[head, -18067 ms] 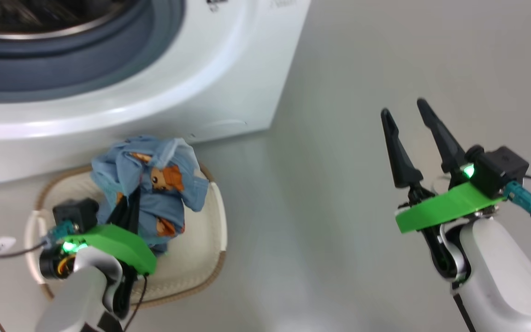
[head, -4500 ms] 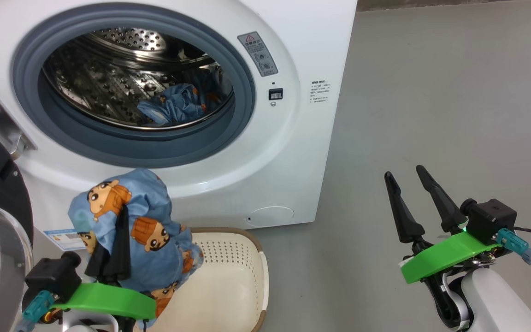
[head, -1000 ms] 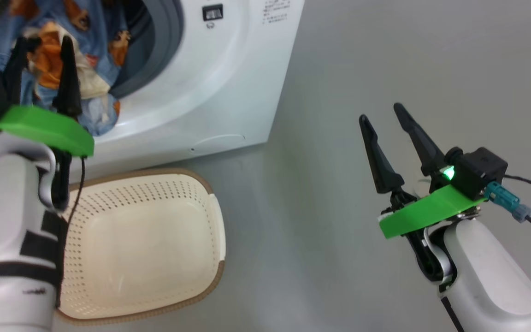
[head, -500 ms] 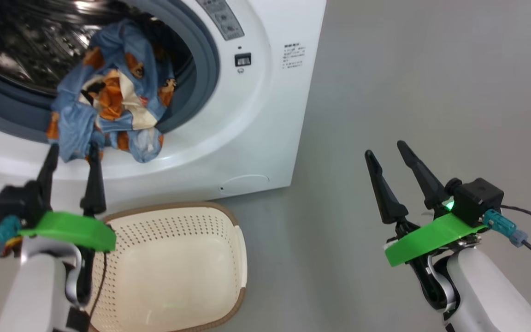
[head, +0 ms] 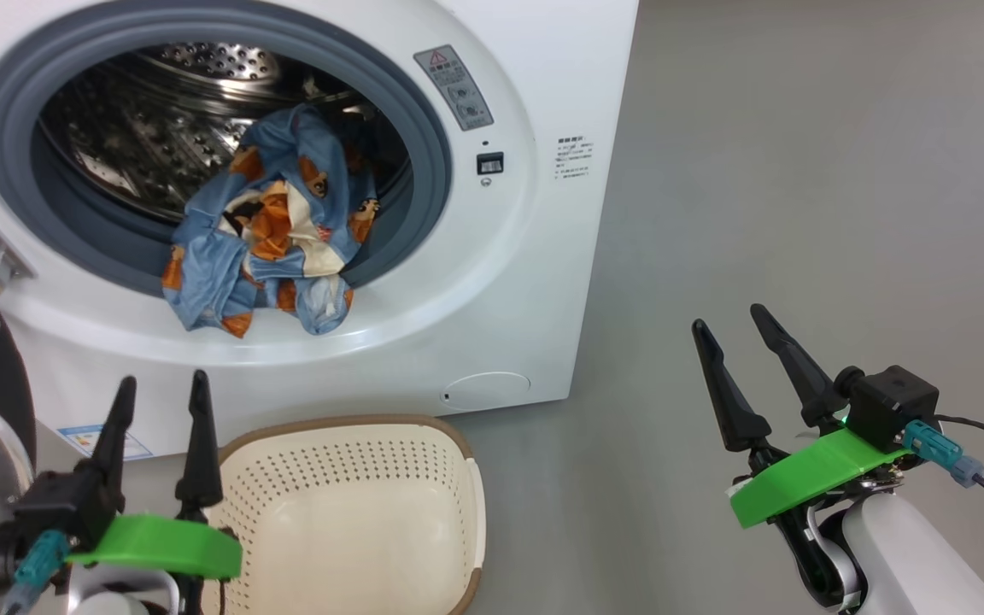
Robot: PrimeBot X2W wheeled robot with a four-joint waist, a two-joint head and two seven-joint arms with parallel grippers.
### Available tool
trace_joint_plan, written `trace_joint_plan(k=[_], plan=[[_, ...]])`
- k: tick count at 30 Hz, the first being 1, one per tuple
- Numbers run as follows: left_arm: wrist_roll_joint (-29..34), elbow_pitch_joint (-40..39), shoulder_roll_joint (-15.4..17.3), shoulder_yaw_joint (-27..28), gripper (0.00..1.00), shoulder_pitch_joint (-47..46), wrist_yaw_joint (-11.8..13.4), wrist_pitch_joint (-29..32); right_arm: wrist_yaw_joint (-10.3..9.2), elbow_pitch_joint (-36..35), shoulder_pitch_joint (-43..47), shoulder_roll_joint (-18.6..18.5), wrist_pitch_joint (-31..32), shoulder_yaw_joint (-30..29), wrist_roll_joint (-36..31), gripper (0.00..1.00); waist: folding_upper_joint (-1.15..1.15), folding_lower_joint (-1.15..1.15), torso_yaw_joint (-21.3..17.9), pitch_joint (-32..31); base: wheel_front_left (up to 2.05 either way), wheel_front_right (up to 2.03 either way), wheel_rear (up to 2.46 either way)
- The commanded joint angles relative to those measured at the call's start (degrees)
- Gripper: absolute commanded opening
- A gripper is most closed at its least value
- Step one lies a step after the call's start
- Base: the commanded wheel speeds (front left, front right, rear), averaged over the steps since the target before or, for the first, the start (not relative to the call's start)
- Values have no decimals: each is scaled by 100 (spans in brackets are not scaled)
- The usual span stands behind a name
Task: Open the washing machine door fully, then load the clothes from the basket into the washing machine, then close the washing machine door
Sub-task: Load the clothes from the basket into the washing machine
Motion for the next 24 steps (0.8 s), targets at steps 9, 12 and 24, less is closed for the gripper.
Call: trace_joint_plan(k=[9, 12, 24], plan=[[47, -558, 27, 240, 100, 351, 117, -36, 32, -145, 100, -91, -46, 2, 40, 100, 0, 0, 49, -107, 0, 0, 0], [45, -612, 3, 222, 100, 398, 131, -36, 32, -151, 100, -98, -46, -20, 39, 100, 0, 0, 44, -105, 0, 0, 0], [1, -648, -14, 186, 100, 430, 155, -36, 32, -156, 96, -71, -46, -42, 27, 100, 0, 0, 45, -97, 0, 0, 0]])
